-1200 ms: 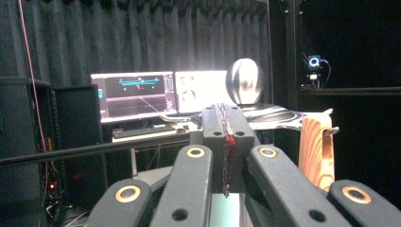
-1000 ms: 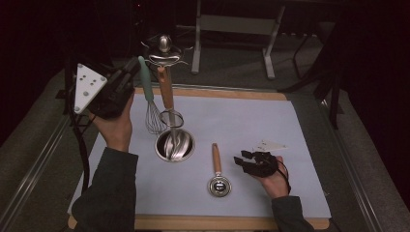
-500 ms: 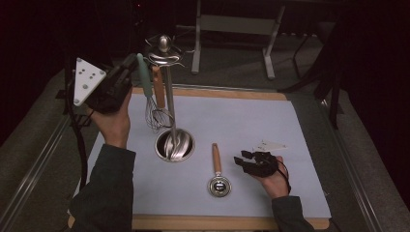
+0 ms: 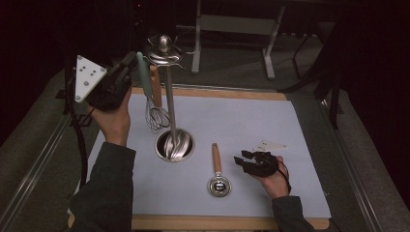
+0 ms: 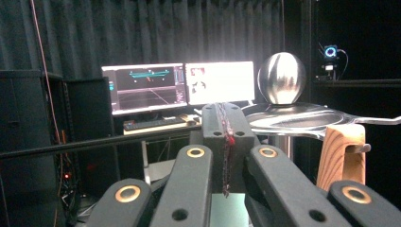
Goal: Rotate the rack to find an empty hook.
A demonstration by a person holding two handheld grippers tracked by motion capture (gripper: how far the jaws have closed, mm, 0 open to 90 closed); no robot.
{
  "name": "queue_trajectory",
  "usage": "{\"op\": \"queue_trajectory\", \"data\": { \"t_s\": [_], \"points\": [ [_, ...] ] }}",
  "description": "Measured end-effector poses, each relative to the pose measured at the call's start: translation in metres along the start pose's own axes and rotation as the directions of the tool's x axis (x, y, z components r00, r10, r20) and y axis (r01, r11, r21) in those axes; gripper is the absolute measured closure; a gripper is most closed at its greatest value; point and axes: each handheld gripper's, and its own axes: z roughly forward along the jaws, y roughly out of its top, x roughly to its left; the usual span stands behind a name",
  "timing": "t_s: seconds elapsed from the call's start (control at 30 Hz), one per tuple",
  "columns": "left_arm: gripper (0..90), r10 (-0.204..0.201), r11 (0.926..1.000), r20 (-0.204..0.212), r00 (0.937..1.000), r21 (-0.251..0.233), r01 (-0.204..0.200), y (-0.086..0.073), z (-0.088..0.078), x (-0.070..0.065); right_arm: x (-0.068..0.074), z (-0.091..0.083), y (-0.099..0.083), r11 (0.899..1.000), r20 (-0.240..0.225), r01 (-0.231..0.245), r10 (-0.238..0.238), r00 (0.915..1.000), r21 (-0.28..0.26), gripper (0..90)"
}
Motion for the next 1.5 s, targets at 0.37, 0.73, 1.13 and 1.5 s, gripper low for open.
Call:
{"op": "queue_trajectory", "data": {
  "t_s": [0.37,0.73,1.13,1.5],
  "points": [
    [89.8,-0.008,0.9999,0.000,1.0000,0.008,0.008,0.000,0.004,0.003,0.000,0.001,-0.001,1.000,-0.002,-0.003,0.003,1.0000,0.006,56.2],
    [89.8,-0.002,0.9998,-0.013,0.9999,0.021,0.002,0.001,0.010,0.005,-0.001,0.001,-0.001,1.000,-0.001,-0.005,0.005,1.0000,0.005,56.2],
    [89.8,0.002,0.9993,-0.024,0.9997,0.036,-0.001,0.002,0.016,0.006,-0.001,0.001,-0.001,1.000,0.001,-0.003,0.003,1.0000,0.005,56.3],
    [89.8,-0.016,0.9996,-0.027,0.9995,0.023,0.016,0.002,0.018,0.008,-0.002,0.000,-0.001,1.000,0.002,-0.004,0.004,1.0000,0.002,56.3]
  ]
}}
